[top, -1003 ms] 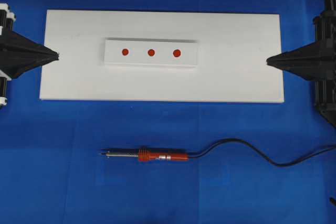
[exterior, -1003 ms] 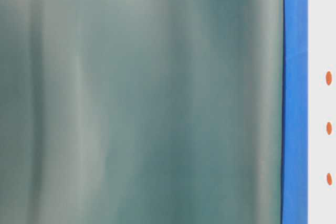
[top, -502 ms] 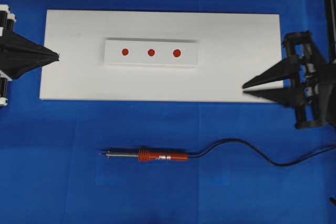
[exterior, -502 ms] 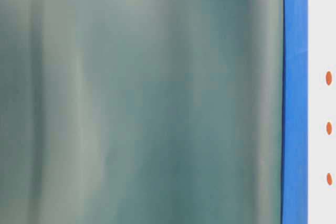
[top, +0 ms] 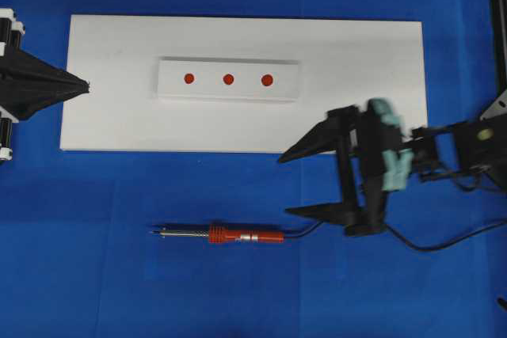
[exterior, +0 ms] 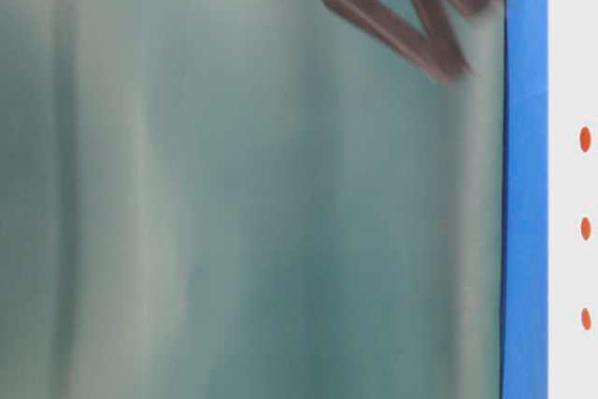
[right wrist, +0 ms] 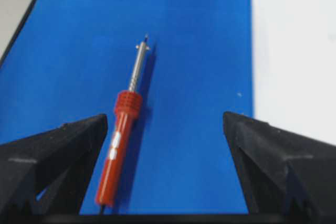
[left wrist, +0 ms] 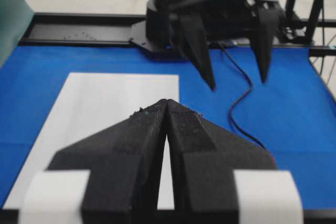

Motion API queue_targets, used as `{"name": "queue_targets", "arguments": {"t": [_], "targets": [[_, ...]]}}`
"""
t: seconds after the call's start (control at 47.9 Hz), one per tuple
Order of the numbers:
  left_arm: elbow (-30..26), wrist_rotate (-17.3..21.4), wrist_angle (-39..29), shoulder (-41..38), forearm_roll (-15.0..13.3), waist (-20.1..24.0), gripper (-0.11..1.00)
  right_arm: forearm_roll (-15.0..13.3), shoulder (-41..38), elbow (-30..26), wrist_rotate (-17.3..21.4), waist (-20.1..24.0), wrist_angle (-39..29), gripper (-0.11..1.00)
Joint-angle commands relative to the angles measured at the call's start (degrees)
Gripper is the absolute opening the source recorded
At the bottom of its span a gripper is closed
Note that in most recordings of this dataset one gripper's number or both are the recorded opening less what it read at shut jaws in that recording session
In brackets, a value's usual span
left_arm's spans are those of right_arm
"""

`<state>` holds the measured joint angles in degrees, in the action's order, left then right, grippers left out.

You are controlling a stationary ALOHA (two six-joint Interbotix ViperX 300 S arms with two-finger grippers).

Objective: Touch the tip of the soldering iron to the mark.
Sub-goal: 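Lower the right gripper and close it on the red handle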

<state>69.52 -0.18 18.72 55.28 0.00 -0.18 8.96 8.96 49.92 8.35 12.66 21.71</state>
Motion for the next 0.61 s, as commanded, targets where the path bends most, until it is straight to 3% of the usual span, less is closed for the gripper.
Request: {"name": "queue_targets", "arguments": {"t": [0.0, 0.146, 0.439, 0.585], "targets": [[-0.4, -0.2, 0.7, -0.1, 0.2, -0.1, 0.0, 1.5, -3.6, -3.1, -0.1, 0.8, 1.9, 0.86], [-0.1, -0.1, 0.8, -0.1, 0.1, 0.0, 0.0, 4.6, -9.8, -6.1, -0.1, 2.4, 4.9, 0.86], [0.2, -0.1, 1.0, 0.0, 0.1, 0.2, 0.0, 14.2, -20.7, -9.5, -0.2, 6.8, 12.6, 0.86], [0.3, -0.1, 1.1, 0.0, 0.1, 0.3, 0.0, 17.3, -25.0, -11.8, -0.2, 8.3, 14.4, 0.86]]}}
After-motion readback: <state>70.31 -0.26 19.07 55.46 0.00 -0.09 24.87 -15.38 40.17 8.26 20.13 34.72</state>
